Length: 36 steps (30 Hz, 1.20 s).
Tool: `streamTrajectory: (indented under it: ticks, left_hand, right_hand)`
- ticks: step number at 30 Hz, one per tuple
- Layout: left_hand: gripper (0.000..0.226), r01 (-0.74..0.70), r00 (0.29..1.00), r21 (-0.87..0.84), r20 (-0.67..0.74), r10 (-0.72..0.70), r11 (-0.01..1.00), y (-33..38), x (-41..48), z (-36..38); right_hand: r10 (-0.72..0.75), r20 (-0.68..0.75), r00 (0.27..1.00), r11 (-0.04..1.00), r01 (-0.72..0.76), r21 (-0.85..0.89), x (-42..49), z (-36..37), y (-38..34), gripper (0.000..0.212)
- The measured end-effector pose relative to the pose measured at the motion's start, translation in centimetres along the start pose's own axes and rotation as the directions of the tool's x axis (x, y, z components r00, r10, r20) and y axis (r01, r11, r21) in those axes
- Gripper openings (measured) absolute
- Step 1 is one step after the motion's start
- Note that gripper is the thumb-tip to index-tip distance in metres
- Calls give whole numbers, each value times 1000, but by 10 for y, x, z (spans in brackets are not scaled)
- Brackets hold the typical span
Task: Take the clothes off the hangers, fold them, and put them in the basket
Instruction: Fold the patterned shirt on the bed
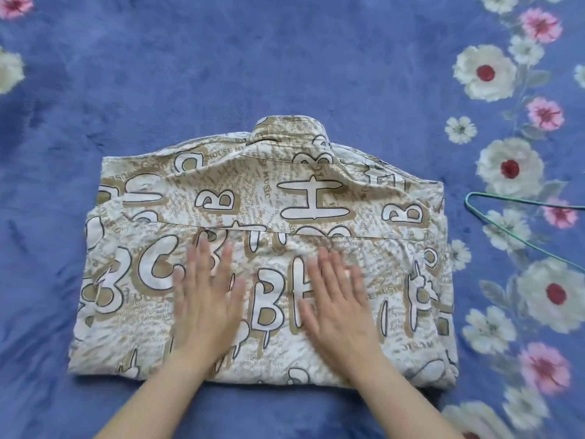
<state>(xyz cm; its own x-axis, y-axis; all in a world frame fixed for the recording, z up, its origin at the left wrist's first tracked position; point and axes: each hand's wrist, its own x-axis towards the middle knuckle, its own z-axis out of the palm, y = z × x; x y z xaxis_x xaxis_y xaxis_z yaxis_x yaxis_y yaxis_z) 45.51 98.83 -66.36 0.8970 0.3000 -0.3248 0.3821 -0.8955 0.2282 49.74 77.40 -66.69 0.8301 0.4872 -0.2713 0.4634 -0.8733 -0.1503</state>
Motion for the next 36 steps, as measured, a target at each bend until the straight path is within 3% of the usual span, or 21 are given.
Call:
streamTrajectory:
  ticks: [4,9,12,15,18,22,26,30,33,36]
  left_hand:
    - [72,143,990,125,1,-144,982,-85,-20,-12]
    - [73,347,938,88,-25,-346,934,-108,-36,-22]
    - [72,250,967,-1,-60,-249,968,-56,-31,-18]
    - [69,-41,999,49,37,39,998,27,-30,5]
    - [61,-330,939,-19,101,330,944,104,-42,33]
    - [58,-446,869,8,246,431,895,141,-30,34]
    - [56,-333,932,84,178,315,939,98,0,14]
    - [56,-233,967,158,142,211,960,41,18,-7]
    - [56,-119,969,-73,210,132,990,29,19,-19]
    - [63,4,945,-486,288,156,874,27,13,-53]
  right_hand:
    - [243,76,967,968,-236,-88,-62,10,68,75]
    - [465,65,883,875,-469,123,-93,1,85,71]
    - [663,65,746,631,-603,488,-89,-17,88,81]
    - [789,112,604,357,-599,716,-81,-34,105,87]
    - [749,257,611,244,-615,750,-71,-47,118,65]
    - [677,350,647,178,-605,776,-58,-63,127,44]
    - [559,549,622,-53,-634,772,-46,-79,122,32]
    - [223,725,652,-229,-687,689,-33,-122,94,12]
    - [143,700,700,-263,-655,709,-18,-154,60,10]
    - [223,561,797,-124,-547,828,8,-178,3,13]
